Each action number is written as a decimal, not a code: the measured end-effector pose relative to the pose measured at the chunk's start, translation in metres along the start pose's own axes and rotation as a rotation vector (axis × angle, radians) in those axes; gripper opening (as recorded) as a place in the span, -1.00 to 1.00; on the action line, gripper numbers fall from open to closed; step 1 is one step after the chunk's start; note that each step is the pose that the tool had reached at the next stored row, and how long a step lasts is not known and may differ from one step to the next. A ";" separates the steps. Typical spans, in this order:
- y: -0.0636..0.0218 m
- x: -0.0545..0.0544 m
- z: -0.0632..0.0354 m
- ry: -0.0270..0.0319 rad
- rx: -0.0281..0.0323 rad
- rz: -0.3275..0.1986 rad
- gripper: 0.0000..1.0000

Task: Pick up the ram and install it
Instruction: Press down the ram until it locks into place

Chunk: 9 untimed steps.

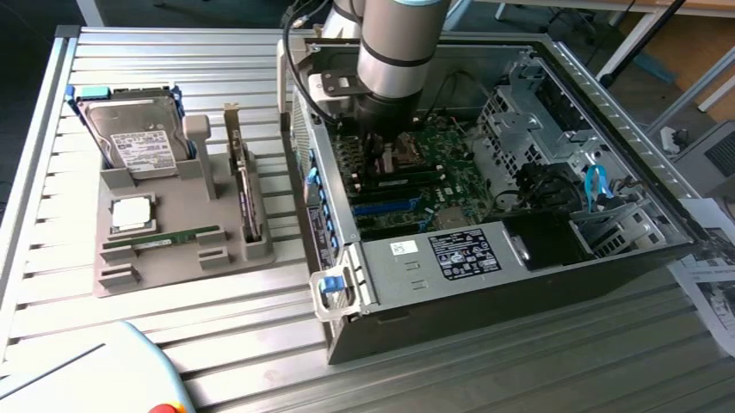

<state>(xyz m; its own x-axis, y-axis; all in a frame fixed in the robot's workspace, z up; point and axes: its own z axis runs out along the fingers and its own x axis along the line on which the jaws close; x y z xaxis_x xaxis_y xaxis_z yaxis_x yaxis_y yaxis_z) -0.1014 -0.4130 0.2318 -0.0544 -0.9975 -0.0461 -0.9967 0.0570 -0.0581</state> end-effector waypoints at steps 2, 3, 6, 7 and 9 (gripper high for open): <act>0.0001 0.000 0.0026 -0.0025 -0.0003 0.000 -0.79; 0.0001 0.001 0.0031 -0.0024 -0.0005 0.000 -0.79; 0.0003 0.001 0.0047 -0.0043 -0.0008 0.000 -0.79; 0.0002 0.001 0.0046 -0.0046 -0.0006 0.000 -0.79; -0.0004 0.000 0.0002 -0.0074 0.0013 0.000 -0.79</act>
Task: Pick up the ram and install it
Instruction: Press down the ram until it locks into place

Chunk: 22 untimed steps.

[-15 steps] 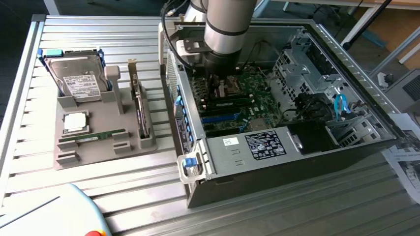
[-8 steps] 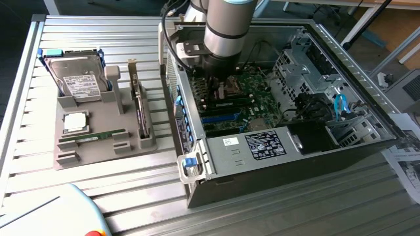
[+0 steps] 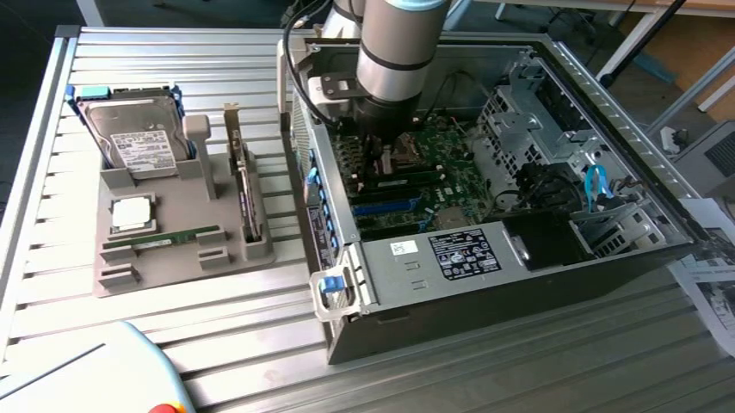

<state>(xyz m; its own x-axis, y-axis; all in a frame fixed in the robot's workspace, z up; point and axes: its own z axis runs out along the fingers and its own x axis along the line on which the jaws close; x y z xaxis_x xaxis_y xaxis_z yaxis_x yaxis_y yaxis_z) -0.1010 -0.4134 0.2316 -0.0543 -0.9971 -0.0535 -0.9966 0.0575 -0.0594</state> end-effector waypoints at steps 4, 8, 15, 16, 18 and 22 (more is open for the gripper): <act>-0.0004 0.000 -0.0115 0.0020 -0.0008 0.000 -0.79; -0.0017 -0.001 -0.0327 0.0024 -0.0010 0.000 -0.79; -0.0162 -0.003 -0.0469 0.0034 -0.0137 0.001 -0.79; -0.0208 -0.003 -0.0466 0.0037 -0.0183 0.001 -0.79; -0.0308 -0.004 -0.0459 0.0042 -0.0287 0.001 -0.79; -0.0555 -0.005 -0.0444 0.0059 -0.0555 0.003 -0.79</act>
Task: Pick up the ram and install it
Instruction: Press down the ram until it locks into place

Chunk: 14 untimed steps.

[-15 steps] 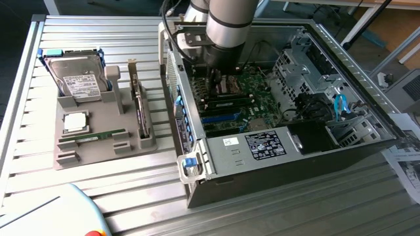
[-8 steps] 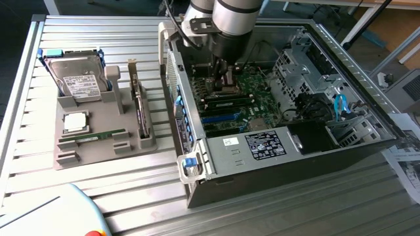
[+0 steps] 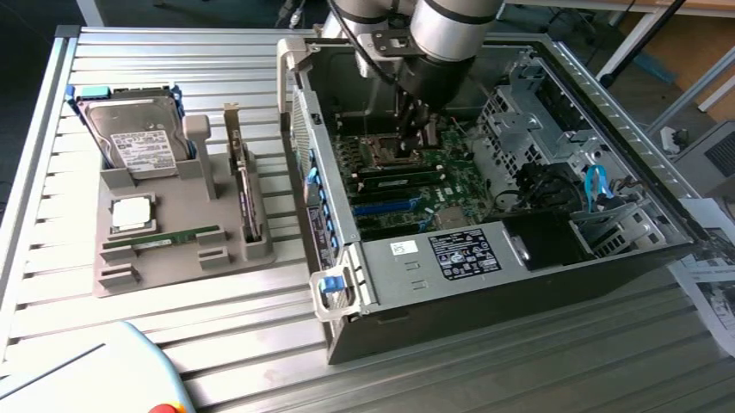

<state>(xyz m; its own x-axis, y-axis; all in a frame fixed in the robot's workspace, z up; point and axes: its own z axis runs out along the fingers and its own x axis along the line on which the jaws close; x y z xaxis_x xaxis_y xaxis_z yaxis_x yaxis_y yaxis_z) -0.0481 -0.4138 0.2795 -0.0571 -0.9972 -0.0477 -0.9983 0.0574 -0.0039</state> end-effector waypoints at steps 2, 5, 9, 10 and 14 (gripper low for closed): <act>-0.0100 -0.001 0.0001 0.0004 -0.0081 0.000 -0.79; -0.0190 -0.001 -0.0003 -0.0003 -0.0120 0.000 -0.79; -0.0254 -0.002 -0.0060 -0.0005 -0.0127 0.000 -0.79; -0.0261 -0.002 -0.0108 -0.0006 -0.0127 0.001 -0.79; -0.0277 -0.003 -0.0293 -0.0004 -0.0127 0.001 -0.79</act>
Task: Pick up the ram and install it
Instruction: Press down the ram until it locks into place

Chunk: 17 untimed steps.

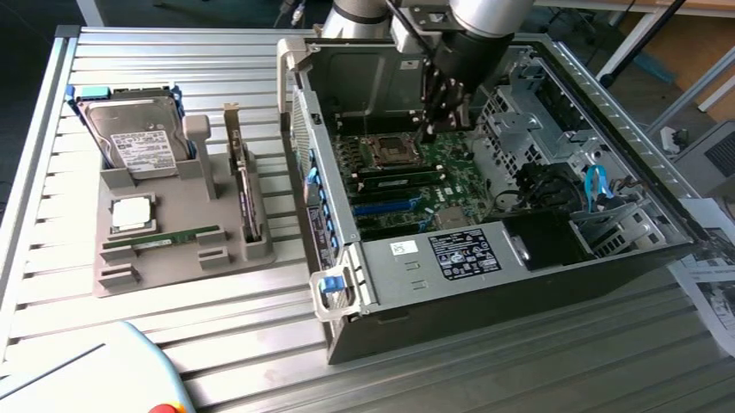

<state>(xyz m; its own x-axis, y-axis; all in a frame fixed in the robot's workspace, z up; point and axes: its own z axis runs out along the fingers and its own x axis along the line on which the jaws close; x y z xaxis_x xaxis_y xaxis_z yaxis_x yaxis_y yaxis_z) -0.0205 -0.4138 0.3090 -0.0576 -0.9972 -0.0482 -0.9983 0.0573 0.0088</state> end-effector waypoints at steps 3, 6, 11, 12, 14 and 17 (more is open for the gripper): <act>-0.0052 -0.001 -0.0050 -0.0002 -0.0008 0.000 -0.79; -0.0333 -0.002 -0.0052 0.0014 -0.0249 0.001 -0.79; -0.0650 -0.004 -0.0039 0.0035 -0.0669 0.003 -0.79; -0.0706 -0.004 -0.0037 0.0039 -0.0733 0.004 -0.79; -0.0795 -0.005 -0.0035 0.0044 -0.0826 0.004 -0.79; -0.0801 -0.005 -0.0035 0.0044 -0.0836 0.004 -0.79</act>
<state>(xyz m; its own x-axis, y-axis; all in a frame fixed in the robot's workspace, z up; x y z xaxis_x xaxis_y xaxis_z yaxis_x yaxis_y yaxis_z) 0.0598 -0.4137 0.3120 -0.0616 -0.9972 -0.0435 -0.9941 0.0574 0.0924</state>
